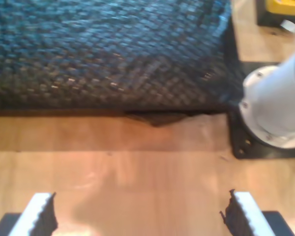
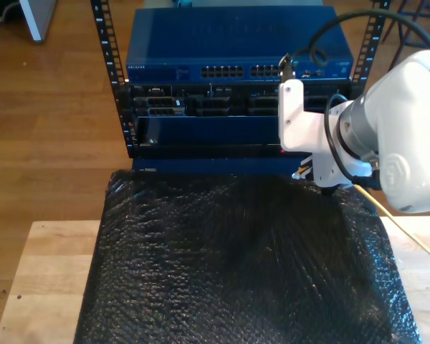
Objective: Grab the cable and plug it in
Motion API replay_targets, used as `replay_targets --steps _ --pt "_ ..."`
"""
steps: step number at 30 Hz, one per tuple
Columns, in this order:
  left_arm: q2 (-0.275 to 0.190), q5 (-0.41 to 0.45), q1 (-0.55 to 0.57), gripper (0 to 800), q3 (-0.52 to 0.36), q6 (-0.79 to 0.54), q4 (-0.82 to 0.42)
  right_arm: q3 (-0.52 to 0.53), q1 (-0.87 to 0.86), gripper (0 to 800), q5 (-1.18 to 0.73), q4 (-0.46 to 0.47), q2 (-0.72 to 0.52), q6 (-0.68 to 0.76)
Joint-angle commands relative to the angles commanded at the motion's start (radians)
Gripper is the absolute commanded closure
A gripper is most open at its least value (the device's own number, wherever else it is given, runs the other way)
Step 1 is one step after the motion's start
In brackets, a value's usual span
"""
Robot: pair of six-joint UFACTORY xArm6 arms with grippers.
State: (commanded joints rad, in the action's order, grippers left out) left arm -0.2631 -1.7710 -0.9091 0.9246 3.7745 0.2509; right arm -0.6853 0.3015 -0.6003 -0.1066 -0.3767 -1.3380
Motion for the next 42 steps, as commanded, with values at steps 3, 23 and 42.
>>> replay_targets --steps 3,23,42 --pt "-0.003 -0.005 -0.058 1 -0.038 -0.075 -0.044 0.0 0.0 800 0.003 0.011 0.012 0.021" --pt "-0.118 0.003 -0.29 1 -0.308 -0.404 -0.232 0.009 -0.002 800 0.012 0.023 0.025 0.041" --pt "-0.161 0.207 -0.381 0 -0.545 -0.459 -0.305 0.029 -0.002 800 0.038 0.023 0.043 0.043"
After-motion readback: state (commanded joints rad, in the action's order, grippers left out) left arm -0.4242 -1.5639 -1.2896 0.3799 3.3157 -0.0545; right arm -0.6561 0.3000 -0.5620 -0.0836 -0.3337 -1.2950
